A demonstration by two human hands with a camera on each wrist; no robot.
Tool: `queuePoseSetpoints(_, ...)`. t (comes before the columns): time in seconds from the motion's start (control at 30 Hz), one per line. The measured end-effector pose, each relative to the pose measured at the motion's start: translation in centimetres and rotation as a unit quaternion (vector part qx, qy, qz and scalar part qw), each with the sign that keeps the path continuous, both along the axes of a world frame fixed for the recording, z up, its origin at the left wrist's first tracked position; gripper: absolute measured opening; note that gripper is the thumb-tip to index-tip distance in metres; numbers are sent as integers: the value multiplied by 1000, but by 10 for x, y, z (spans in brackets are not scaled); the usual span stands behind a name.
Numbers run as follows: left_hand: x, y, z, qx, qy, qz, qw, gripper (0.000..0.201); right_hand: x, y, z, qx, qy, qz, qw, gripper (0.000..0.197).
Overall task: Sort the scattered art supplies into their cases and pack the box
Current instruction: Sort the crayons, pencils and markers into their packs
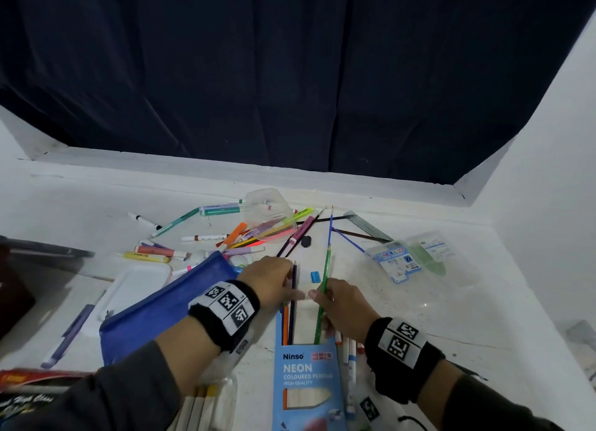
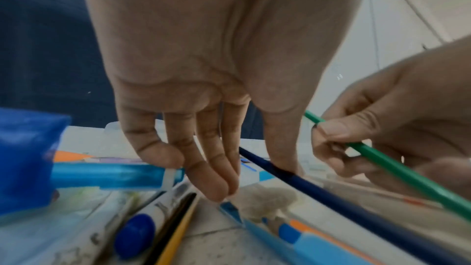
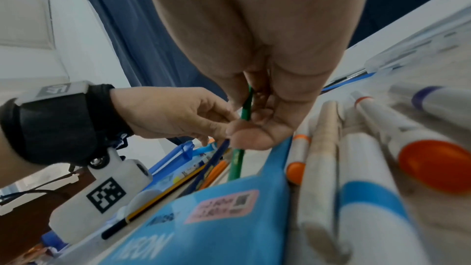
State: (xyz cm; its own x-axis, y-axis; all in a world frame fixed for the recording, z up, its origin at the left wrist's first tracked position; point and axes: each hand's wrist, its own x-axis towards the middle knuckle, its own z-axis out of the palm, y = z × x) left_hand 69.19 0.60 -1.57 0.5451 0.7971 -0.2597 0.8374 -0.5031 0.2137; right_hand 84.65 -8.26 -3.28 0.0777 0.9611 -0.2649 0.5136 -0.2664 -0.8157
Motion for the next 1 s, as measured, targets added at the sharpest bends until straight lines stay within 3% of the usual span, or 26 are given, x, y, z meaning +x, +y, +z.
queuePoseSetpoints(0.07,4,-6,3,34,65,-28,997,45,1,2,1,-5,20,-9,1000,25)
queuePoseSetpoints(0.17,4,-15,5,57,102,-65,991,48,2,5,4,-25,33,-14,999,22)
queuePoseSetpoints(0.4,-17,-35,0,51,81,-122,988,70,-2,8,3,-35,18,-22,999,22)
queuePoseSetpoints(0.63,-43,-57,3,42,66,-156,985,63,-3,1,4,-38,5,-6,999,38)
queuePoseSetpoints(0.73,-50,-67,1,48,84,-175,980,60,-6,-3,3,-3,-24,29,999,50)
queuePoseSetpoints(0.87,-52,-69,-4,53,87,-164,981,60,-17,-2,1,37,-116,66,990,30)
queuePoseSetpoints(1.0,-51,-69,-4,53,84,-156,983,63,-25,-6,5,58,-206,122,969,55)
